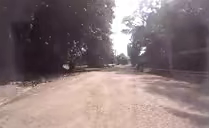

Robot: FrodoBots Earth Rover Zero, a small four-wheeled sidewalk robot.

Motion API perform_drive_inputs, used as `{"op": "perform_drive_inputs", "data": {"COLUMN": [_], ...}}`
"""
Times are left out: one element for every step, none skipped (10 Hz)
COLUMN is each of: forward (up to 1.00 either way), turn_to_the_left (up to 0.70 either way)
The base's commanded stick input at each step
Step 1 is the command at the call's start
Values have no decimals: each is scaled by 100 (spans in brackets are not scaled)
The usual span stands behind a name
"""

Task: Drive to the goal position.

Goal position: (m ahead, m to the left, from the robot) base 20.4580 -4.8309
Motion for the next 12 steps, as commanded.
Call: {"op": "perform_drive_inputs", "data": {"forward": [70, 70, 70, 70, 70, 70, 70, 70, 70, 70, 70, 70], "turn_to_the_left": [0, 0, 0, 0, 0, 0, 0, 0, 0, 0, 0, 0]}}
